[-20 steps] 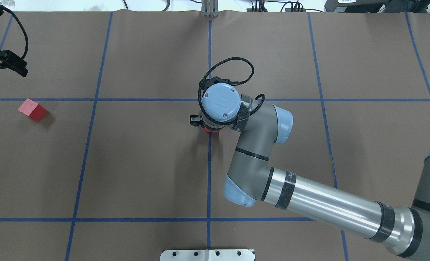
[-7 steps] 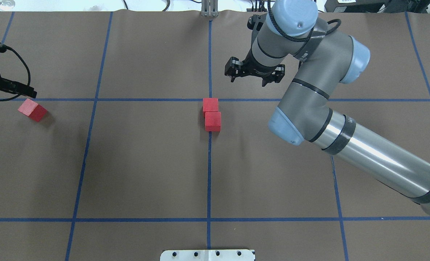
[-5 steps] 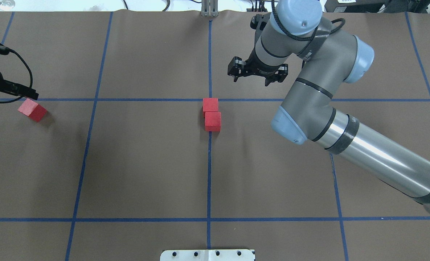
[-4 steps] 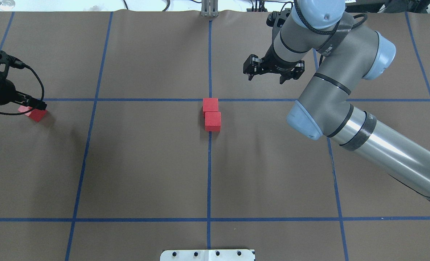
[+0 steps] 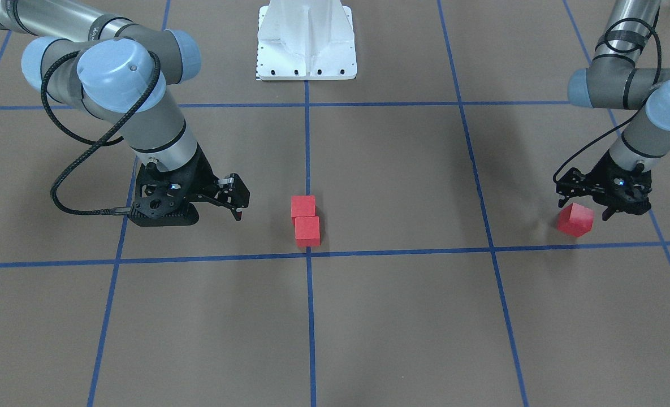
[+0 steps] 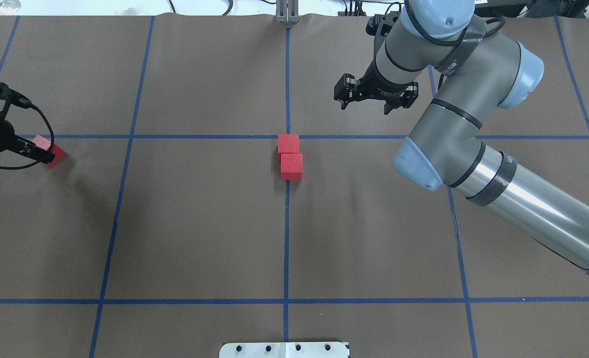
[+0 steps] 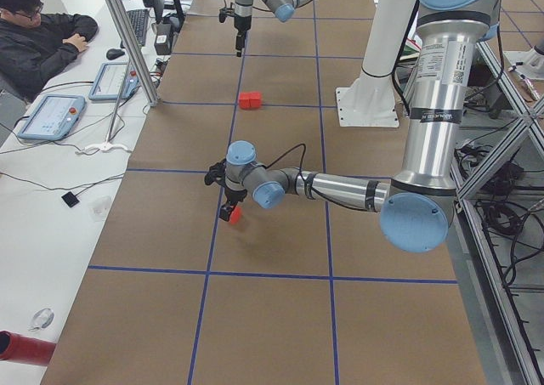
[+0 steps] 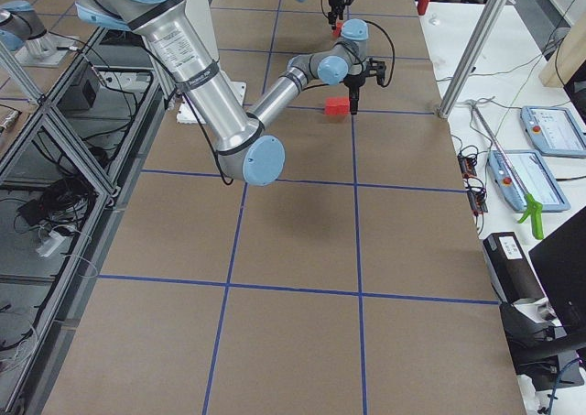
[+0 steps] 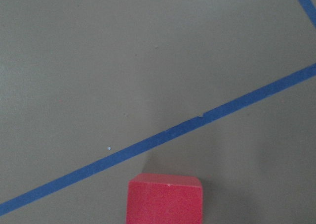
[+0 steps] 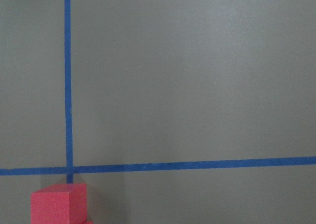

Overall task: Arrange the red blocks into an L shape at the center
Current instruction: 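Grasp the red cube near the left arm with the left gripper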

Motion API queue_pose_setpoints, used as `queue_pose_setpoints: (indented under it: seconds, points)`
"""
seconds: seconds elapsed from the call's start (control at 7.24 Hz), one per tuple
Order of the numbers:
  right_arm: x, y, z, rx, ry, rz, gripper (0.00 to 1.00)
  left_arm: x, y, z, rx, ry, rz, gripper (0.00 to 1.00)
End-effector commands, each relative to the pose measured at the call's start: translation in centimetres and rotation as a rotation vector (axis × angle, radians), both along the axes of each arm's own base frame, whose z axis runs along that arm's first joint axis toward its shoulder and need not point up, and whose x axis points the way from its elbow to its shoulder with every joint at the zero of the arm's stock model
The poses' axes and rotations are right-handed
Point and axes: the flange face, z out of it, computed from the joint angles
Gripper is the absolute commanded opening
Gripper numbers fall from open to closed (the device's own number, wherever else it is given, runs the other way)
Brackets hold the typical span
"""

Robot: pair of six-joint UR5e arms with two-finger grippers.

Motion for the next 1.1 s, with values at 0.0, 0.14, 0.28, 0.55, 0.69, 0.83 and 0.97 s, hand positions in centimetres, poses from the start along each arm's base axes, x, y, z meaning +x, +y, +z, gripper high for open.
queue_pose_setpoints:
  seconds: [0.0, 0.14, 0.28, 0.55, 0.69, 0.83, 0.97]
  points:
    - [0.0, 0.0, 0.0, 0.000, 0.000, -0.001, 0.99, 0.3, -0.3, 0.3, -0.008, -0.003, 0.005, 1.00]
    - [0.0, 0.0, 0.0, 0.000, 0.000, -0.001, 0.99, 0.8, -1.0, 0.7, -0.013, -0.008, 0.007, 1.00]
    - [0.0, 0.0, -0.2, 0.003, -0.001, 0.000, 0.99, 1.1, -1.5, 0.9, -0.016, -0.008, 0.008, 1.00]
    - [0.0, 0.0, 0.0, 0.002, 0.001, 0.000, 0.99, 1.4, -1.8, 1.4, -0.026, -0.014, 0.009, 0.93]
    - [0.0, 0.0, 0.0, 0.003, 0.000, 0.000, 0.99, 1.3, -1.9, 1.4, -0.027, -0.014, 0.006, 0.50]
    - [-0.1, 0.1, -0.1, 0.005, 0.000, -0.001, 0.99, 1.4, -1.9, 1.2, -0.034, -0.012, 0.001, 0.01]
    - [-0.2, 0.1, -0.3, 0.009, -0.002, -0.002, 0.99, 1.6, -2.3, 0.3, -0.043, 0.005, 0.009, 0.00]
